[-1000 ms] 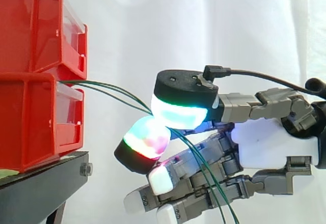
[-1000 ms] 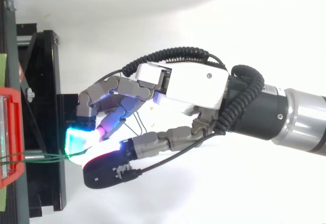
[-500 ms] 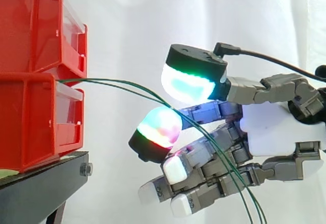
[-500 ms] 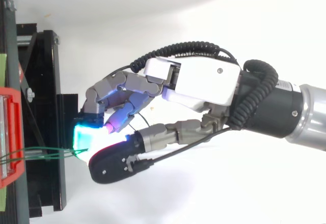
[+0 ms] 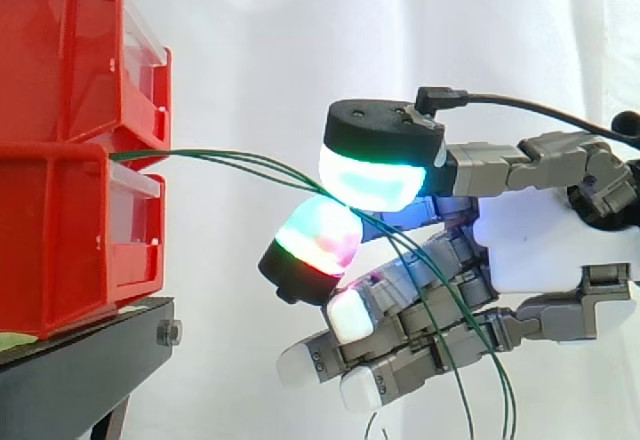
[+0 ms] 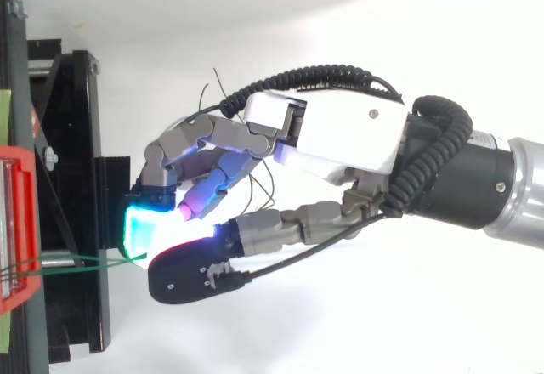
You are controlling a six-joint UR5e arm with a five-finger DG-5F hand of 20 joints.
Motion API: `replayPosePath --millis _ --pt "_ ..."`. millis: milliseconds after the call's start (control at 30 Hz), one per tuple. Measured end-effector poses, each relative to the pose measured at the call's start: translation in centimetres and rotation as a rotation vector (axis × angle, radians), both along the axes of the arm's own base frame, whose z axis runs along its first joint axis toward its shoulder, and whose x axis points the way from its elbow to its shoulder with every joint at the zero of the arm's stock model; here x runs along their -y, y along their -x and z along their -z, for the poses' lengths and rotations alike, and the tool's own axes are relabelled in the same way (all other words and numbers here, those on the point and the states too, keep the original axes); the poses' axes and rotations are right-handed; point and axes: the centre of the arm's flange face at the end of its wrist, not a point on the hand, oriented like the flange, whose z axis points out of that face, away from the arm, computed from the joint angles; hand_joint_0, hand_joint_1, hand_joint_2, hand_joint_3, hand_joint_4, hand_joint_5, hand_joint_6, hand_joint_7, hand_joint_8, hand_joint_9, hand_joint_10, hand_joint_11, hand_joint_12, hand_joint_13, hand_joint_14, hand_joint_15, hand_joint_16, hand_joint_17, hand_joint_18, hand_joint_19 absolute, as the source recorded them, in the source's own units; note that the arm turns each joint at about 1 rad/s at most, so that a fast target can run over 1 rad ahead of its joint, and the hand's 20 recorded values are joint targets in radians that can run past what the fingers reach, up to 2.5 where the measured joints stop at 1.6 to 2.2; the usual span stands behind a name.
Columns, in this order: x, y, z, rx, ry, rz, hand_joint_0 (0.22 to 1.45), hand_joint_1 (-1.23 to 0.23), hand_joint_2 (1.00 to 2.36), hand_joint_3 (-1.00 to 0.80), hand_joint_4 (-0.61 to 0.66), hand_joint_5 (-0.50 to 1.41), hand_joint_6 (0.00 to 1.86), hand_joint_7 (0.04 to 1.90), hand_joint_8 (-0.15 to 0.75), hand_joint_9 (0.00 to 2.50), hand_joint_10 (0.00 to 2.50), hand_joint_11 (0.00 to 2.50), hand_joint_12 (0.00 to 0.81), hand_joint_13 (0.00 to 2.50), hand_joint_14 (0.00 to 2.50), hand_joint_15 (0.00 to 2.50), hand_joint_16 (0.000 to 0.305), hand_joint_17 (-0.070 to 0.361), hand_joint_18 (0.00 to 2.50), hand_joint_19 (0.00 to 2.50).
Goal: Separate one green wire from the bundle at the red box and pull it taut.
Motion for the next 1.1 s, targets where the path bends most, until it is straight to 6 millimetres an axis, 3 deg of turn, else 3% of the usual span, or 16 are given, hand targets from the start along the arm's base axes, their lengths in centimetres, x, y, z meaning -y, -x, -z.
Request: replayPosePath --millis 400,633,833,1100 --pt "0.02 0.05 0.04 -0.004 0.003 0.0 0.63 -0.85 1.01 -0.34 0.11 -0.14 0.91 1.05 0.262 0.91 0.01 0.45 0.336 0.52 0.01 0.22 0.045 0.101 0.47 0.42" --pt "0.02 0.05 0.01 -0.004 0.001 0.0 0.58 -0.76 1.0 -0.45 0.15 -0.13 0.91 1.05 0.263 0.94 0.01 0.44 0.344 0.53 0.01 0.22 0.046 0.103 0.49 0.42" --pt "0.03 0.09 0.03 -0.008 0.002 0.0 0.55 -0.73 1.0 -0.45 0.16 -0.13 0.9 1.05 0.273 0.95 0.01 0.45 0.35 0.54 0.01 0.23 0.047 0.105 0.5 0.42" --pt "0.07 0.11 0.08 -0.011 0.01 0.003 0.59 -0.77 1.01 -0.31 0.14 -0.13 0.9 1.09 0.271 0.95 0.01 0.45 0.343 0.54 0.01 0.23 0.046 0.103 0.5 0.43"
